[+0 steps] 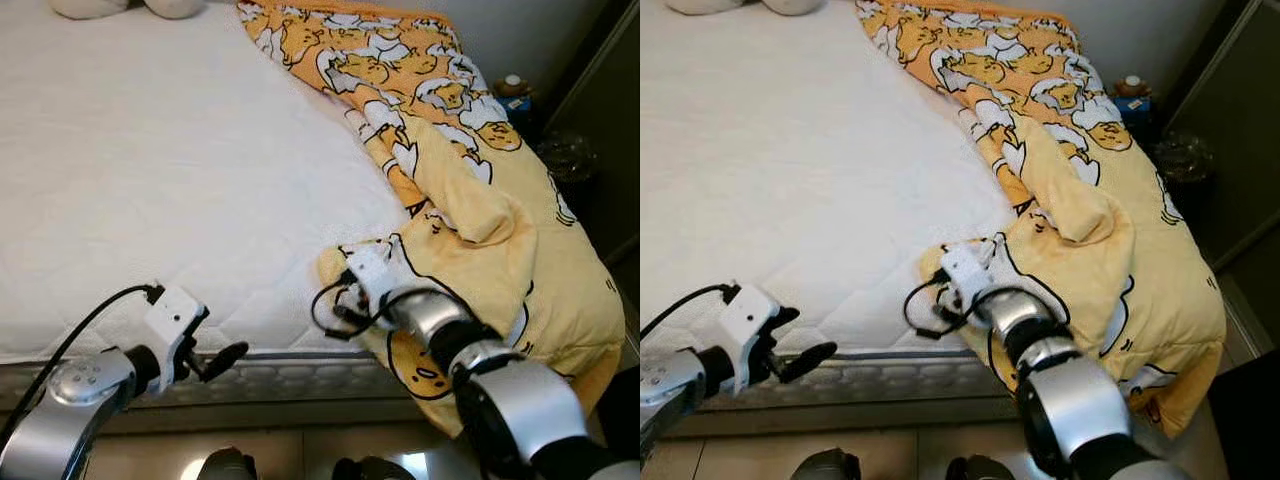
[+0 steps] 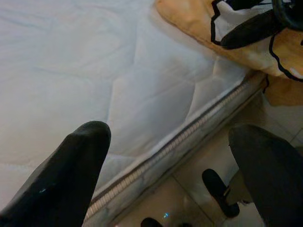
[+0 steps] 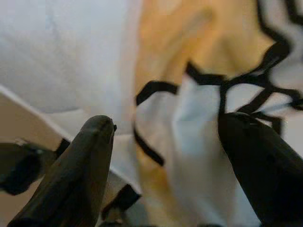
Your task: Clean up the room
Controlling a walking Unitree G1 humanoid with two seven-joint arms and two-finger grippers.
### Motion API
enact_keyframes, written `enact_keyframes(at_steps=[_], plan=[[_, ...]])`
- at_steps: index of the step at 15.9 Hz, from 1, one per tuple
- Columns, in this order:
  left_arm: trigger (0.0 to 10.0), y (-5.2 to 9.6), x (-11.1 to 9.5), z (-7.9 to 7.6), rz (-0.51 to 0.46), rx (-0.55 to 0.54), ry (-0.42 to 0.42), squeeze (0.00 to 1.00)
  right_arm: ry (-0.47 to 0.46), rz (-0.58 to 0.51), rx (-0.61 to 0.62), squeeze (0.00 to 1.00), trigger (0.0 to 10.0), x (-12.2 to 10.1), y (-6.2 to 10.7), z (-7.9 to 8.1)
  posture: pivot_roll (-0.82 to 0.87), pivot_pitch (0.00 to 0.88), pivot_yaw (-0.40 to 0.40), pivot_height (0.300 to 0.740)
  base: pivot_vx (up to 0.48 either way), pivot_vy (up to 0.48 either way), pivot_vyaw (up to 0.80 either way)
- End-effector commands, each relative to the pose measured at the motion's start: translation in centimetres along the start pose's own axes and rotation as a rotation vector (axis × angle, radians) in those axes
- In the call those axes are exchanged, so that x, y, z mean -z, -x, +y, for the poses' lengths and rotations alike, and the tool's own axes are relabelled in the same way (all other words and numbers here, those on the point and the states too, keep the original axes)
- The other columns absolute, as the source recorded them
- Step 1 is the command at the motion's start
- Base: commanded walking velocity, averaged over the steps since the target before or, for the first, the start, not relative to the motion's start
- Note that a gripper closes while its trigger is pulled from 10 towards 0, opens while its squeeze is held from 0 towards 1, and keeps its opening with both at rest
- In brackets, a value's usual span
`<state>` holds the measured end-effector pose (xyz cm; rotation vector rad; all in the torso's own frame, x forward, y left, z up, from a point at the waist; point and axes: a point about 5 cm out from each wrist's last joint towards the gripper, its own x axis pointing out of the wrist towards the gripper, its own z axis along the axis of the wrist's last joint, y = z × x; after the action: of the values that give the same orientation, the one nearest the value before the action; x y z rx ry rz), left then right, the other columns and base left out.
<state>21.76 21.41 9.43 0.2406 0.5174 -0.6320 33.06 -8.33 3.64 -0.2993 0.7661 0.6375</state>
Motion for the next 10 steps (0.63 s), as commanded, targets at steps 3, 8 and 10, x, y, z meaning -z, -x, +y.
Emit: enact_keyframes(at_steps=[3, 8, 10], plan=[[10.0, 0.3, -0.7, -0.3, -0.015, 0.019, -0.014, 0.00, 0.055, 0.031, 0.027, 0.00, 10.0, 1.1, -0.1, -0.1, 0.13, 0.147, -0.096, 0.740, 0.000, 0.000, 0.00], [10.0, 0.9, -0.3, -1.1, 0.033, 0.129, -0.036, 0.00, 0.104, 0.050, 0.057, 0.00, 0.0, 1.7, 0.1, -0.7, 0.13, 0.136, -0.088, 0.740, 0.000, 0.000, 0.00], [10.0, 0.8, -0.4, -1.0, 0.035, 0.130, -0.037, 0.00, 0.106, 0.050, 0.072, 0.00, 0.0, 1.8, 0.2, -1.0, 0.13, 0.133, -0.085, 0.740, 0.000, 0.000, 0.00]])
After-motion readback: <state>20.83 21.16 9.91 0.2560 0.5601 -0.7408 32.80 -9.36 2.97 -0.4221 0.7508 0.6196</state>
